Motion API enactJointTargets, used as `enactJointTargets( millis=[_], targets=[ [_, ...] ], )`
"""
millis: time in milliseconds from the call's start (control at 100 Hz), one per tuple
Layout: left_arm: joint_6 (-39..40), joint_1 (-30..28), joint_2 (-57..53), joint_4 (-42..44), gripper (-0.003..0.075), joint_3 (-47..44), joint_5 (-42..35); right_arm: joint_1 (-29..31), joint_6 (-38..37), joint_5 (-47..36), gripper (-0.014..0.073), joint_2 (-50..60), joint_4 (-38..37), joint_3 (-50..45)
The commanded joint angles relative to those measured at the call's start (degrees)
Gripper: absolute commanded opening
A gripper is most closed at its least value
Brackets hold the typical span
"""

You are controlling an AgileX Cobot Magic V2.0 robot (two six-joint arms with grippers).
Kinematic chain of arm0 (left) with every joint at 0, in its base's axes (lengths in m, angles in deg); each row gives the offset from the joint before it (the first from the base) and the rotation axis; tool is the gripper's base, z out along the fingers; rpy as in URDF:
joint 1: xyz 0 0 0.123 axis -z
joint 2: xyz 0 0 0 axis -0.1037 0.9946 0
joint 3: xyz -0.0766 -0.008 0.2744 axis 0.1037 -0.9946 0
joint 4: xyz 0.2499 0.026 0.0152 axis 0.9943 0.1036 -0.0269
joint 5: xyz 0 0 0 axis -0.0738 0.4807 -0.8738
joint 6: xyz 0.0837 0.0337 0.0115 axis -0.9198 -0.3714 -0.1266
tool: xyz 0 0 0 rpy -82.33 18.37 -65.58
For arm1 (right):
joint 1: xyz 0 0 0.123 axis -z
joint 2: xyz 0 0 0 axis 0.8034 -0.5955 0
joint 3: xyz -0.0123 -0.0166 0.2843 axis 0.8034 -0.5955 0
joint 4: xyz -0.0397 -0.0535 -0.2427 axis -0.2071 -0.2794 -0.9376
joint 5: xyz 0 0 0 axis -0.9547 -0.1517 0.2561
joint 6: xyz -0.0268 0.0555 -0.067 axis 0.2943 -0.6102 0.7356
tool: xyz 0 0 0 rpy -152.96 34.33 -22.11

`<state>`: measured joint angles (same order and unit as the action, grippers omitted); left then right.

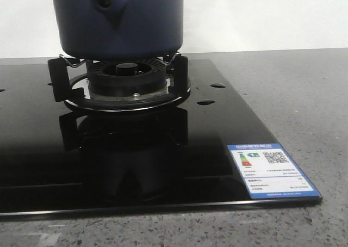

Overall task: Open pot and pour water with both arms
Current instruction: 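Tilt the cup over the open pot with the right gripper to pour water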

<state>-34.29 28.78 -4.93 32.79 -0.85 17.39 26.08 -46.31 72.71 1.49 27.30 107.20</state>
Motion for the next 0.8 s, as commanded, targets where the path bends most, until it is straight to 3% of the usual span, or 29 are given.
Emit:
enactJointTargets(
  millis=[0,150,420,790],
  targets=[
    [0.01,-0.33,-1.49,0.10,0.0358,2.18,-5.61,-1.89,0.43,-2.67,0.0307,-0.55,-5.28,4.92],
    [0.01,-0.33,-1.49,0.10,0.0358,2.18,-5.61,-4.93,0.43,0.66,0.0307,-4.75,-13.01,9.22],
    [0.01,-0.33,-1.49,0.10,0.0358,2.18,-5.61,-9.36,0.43,3.85,0.0307,-9.06,-33.36,11.47],
    [0.01,-0.33,-1.49,0.13,0.0358,2.18,-5.61,-9.60,0.43,3.82,0.0307,-11.84,-52.76,11.47]
  ],
)
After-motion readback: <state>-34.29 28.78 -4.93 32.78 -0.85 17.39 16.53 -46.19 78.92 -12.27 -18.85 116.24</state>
